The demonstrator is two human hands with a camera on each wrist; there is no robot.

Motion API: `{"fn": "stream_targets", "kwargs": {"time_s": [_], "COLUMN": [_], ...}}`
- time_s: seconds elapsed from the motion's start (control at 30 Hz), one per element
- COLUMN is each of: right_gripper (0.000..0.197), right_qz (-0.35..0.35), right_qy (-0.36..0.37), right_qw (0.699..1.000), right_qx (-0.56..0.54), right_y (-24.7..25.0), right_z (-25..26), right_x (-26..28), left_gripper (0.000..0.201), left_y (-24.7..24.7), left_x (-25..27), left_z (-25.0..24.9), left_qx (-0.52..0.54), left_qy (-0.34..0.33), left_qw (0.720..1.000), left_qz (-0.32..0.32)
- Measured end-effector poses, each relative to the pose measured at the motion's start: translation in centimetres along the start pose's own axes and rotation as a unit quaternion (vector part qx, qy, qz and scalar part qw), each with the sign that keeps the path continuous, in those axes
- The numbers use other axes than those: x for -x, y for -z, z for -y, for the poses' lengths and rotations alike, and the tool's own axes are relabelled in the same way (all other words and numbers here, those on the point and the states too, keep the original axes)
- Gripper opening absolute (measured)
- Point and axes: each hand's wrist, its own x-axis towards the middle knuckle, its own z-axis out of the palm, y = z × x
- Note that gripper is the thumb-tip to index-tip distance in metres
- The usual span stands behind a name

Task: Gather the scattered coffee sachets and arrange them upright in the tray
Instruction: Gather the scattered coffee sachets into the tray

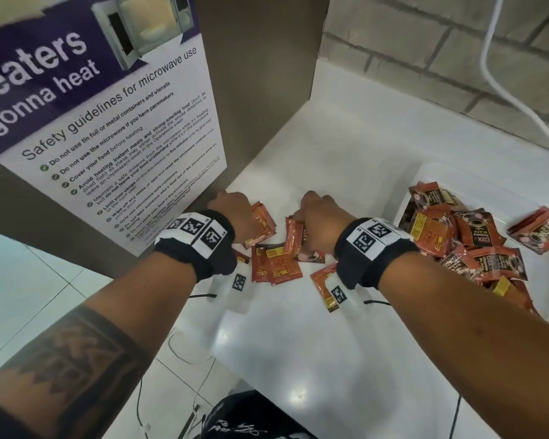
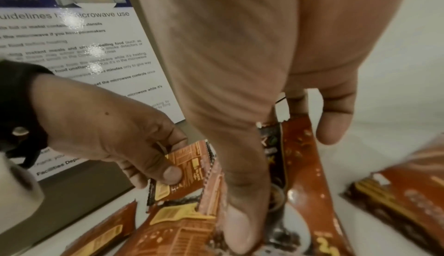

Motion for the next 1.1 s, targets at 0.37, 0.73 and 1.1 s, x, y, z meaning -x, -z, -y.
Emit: {"fn": "stream_targets", "kwargs": {"time_s": [0.37,0.73,1.1], "right_gripper": [0.029,0.020,0.044], "right_qz": [-0.134,-0.136,-0.164], "right_qy": [-0.044,-0.225,-0.308], "right_qw": [0.983,0.945,0.913], "right_qx": [-0.118,-0.192,-0.213], "right_y": [3.0,5.7,1.8], "right_z": [-3.5,-18.3,-22.4], "right_x": [1.8,11.1,11.5], "left_gripper": [0.019,0.033,0.056], "left_y": [3.5,3.9,0.4], "left_x": [0.8,1.0,0.9], "left_z": [-2.6,-18.2,-24.2], "left_qx": [0.157,0.220,0.154], "left_qy": [-0.077,-0.278,-0.348], "left_qw": [0.973,0.932,0.923], "left_qz": [-0.149,-0.071,-0.047]}}
